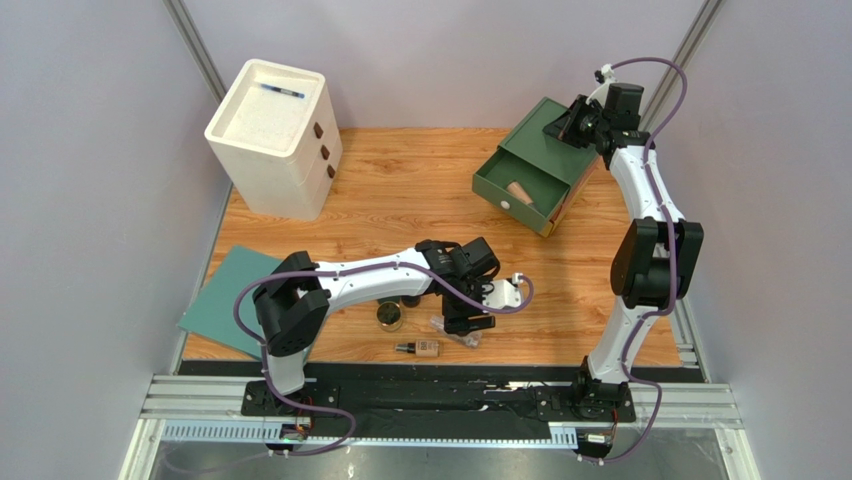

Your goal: Organize the makeup

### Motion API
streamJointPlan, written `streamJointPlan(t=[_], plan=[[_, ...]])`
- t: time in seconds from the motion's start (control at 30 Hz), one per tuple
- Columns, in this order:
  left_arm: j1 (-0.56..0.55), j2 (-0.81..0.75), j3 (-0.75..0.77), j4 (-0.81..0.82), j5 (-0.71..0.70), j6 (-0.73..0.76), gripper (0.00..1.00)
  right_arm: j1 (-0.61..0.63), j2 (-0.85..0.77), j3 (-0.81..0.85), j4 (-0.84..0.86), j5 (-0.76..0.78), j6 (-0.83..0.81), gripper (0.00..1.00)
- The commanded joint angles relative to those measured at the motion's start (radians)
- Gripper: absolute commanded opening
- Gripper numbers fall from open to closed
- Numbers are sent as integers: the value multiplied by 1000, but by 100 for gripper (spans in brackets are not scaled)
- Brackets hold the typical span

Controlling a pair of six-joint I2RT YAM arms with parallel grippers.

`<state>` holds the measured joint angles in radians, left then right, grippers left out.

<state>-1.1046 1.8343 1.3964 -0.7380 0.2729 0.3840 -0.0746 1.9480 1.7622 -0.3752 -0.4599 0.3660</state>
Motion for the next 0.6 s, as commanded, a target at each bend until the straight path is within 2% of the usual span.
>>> streamJointPlan(t=[0.0, 0.4, 0.5, 0.53, 0.57], plan=[[-6, 26, 10, -29, 34, 32, 69, 19, 134, -109, -370, 63, -61, 2], [-35, 138, 7, 9, -21, 44, 66, 19, 137, -122, -372, 69, -62, 2], [-40, 181, 12, 32, -64, 36, 62, 19, 135, -127, -372, 73, -62, 2], [-38, 190, 16, 38, -75, 36, 53, 19, 135, -129, -373, 75, -64, 2], [-38, 201, 24, 42, -86, 38, 38, 19, 134, -130, -373, 73, -61, 2]])
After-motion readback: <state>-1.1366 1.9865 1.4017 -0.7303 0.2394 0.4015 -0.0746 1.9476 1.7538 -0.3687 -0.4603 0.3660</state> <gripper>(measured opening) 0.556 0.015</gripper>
